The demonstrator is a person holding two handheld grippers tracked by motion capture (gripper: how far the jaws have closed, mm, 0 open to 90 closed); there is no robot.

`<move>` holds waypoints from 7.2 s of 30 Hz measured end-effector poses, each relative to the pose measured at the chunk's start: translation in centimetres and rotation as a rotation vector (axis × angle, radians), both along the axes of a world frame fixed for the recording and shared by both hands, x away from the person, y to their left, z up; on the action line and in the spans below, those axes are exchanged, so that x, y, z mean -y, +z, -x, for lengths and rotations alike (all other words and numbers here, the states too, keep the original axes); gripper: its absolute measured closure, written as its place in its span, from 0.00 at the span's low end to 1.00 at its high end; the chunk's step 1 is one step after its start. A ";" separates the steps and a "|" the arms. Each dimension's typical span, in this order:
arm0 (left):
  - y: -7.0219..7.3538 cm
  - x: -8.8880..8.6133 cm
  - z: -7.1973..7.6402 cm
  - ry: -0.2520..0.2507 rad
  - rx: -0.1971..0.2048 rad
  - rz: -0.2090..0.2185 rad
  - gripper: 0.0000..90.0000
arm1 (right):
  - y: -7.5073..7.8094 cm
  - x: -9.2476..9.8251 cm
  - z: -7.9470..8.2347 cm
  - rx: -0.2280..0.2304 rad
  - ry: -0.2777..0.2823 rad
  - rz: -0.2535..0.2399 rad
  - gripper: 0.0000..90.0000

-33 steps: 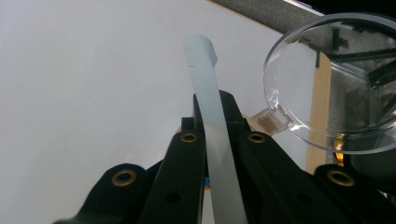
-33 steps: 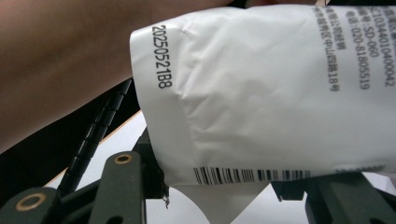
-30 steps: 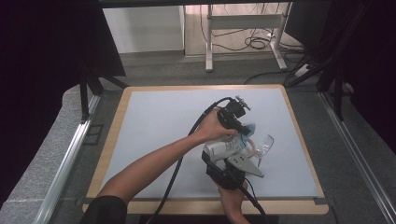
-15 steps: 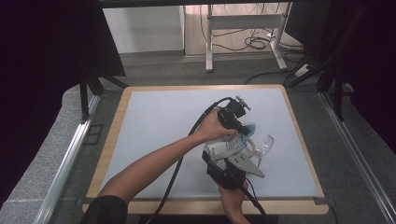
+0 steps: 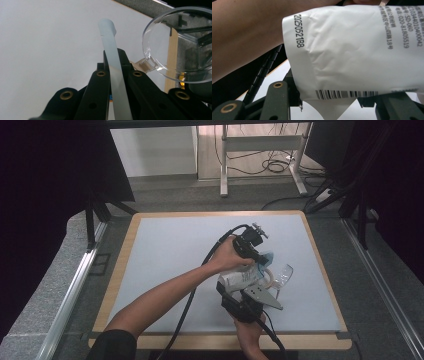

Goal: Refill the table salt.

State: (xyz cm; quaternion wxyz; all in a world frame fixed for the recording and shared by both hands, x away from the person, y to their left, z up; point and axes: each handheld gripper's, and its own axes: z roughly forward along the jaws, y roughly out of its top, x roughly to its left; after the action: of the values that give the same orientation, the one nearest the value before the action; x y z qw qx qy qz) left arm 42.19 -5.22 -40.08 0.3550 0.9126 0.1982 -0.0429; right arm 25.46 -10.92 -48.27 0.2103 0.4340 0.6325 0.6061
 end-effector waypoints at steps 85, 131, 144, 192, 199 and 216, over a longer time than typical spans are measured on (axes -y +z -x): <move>-0.1 -4.7 2.3 0.029 -0.009 0.186 1.00 | -6.1 1.2 -0.8 -0.258 -0.004 0.275 0.38; -0.7 -6.0 2.3 0.070 -0.002 0.239 1.00 | -5.8 1.9 -0.5 -0.234 -0.026 0.257 0.37; -0.9 -7.4 2.3 0.106 0.038 0.281 1.00 | -5.9 1.8 -0.5 -0.237 -0.027 0.251 0.37; -2.1 -12.7 1.9 0.212 0.045 0.376 1.00 | -6.0 1.5 -0.4 -0.229 -0.020 0.261 0.37; -2.4 -14.4 1.6 0.250 0.059 0.410 1.00 | -6.0 1.5 -0.4 -0.226 -0.019 0.260 0.37; -3.3 -18.0 0.9 0.342 0.083 0.441 1.00 | -6.2 1.4 -0.4 -0.230 -0.013 0.257 0.37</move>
State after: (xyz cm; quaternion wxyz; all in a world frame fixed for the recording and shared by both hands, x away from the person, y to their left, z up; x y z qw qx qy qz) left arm 41.32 12.79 -43.40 0.5550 0.7674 0.3206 0.0128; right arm 25.90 -12.34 -54.43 0.1940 0.4740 0.7218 0.4654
